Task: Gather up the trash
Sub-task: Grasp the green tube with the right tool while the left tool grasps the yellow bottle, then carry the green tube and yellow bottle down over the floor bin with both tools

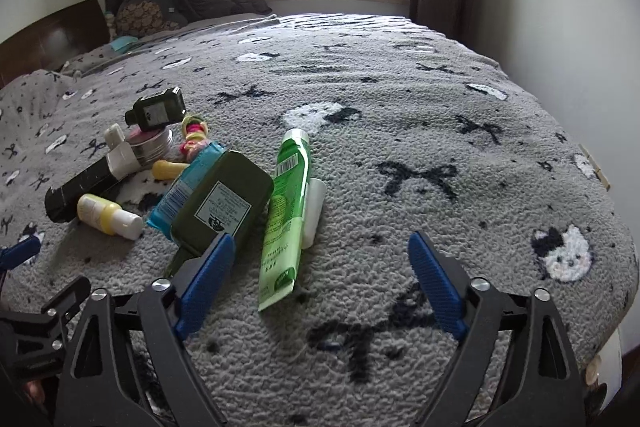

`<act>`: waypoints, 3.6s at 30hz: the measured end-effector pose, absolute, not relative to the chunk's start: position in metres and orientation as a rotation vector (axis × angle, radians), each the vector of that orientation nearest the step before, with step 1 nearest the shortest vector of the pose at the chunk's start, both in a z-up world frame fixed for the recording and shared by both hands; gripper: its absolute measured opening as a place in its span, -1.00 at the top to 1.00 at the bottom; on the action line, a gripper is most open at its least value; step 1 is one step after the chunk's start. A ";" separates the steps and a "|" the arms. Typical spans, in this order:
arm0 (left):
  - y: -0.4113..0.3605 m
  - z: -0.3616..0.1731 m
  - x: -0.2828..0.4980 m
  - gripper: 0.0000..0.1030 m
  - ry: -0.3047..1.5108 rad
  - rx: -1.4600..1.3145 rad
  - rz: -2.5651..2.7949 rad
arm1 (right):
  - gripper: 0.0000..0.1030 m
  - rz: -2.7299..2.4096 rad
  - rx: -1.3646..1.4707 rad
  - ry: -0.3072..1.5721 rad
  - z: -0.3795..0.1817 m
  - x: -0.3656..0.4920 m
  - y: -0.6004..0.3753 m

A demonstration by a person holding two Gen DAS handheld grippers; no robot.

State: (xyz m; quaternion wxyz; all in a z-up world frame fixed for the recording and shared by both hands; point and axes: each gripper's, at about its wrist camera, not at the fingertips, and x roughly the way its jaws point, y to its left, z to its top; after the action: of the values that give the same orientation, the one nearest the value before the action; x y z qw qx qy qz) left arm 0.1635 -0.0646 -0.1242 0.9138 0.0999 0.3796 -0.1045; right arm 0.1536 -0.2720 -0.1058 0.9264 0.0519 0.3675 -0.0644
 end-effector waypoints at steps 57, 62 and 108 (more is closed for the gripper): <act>-0.046 -0.046 0.070 -0.56 0.612 0.122 -0.296 | 0.47 0.021 0.094 0.586 -0.023 0.047 -0.247; -0.036 -0.048 0.035 -0.56 0.605 0.125 -0.288 | 0.47 0.063 0.072 0.581 -0.026 0.012 -0.230; -0.022 -0.288 -0.012 -0.56 1.240 0.169 -0.389 | 0.47 0.235 0.107 1.327 -0.281 -0.032 -0.189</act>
State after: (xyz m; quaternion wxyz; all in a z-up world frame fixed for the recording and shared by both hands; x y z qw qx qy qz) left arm -0.0117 -0.0221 -0.2878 0.7929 0.0785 0.5765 -0.1808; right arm -0.0315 -0.1894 -0.2813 0.7801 0.0497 0.6141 0.1086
